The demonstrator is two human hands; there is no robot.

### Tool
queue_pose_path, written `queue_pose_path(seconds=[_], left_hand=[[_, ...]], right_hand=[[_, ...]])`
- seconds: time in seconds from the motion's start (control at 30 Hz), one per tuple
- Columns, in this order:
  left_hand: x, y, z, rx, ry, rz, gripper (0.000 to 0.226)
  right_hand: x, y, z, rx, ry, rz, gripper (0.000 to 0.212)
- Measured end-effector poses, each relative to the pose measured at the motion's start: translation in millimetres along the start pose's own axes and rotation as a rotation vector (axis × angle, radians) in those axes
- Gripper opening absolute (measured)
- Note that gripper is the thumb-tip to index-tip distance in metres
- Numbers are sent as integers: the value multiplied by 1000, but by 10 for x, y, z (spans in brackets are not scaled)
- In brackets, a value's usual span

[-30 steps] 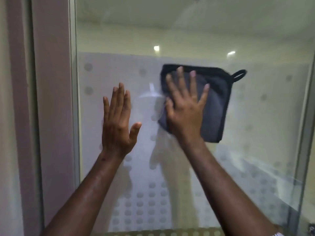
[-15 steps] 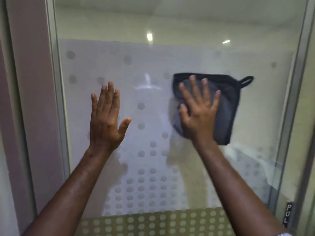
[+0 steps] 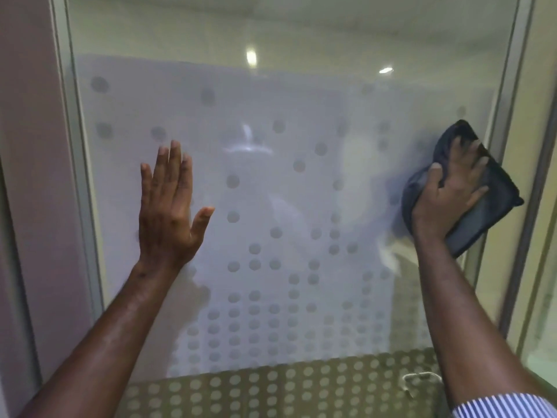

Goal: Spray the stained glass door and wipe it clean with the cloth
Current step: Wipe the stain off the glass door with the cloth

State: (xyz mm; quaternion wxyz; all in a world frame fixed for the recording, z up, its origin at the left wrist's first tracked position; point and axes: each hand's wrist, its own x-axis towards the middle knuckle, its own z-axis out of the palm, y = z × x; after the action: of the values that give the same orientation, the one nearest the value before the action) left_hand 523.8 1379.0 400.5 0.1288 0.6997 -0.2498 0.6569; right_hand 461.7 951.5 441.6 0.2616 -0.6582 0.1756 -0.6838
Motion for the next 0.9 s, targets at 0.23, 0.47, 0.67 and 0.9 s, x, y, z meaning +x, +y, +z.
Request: queue_pose_path(seconds=[0.23,0.47,0.67,0.9], left_hand=[[-87,60,-26,-84,-13,-11,99],[-130,85,-41,-124,1,-79,93],[-233,112,-32,-131,-23,-63,93],[-371,146,-23,-104,-69,-38,93]], right_hand=[[-1058,-693,287,-43,-74,-203,61],[-2518,-1621,437,-7,-356,-808,66],[-2120,-1130,355,-9,-326,-877,71],[-994,7,99,-123,-93,-241,65]])
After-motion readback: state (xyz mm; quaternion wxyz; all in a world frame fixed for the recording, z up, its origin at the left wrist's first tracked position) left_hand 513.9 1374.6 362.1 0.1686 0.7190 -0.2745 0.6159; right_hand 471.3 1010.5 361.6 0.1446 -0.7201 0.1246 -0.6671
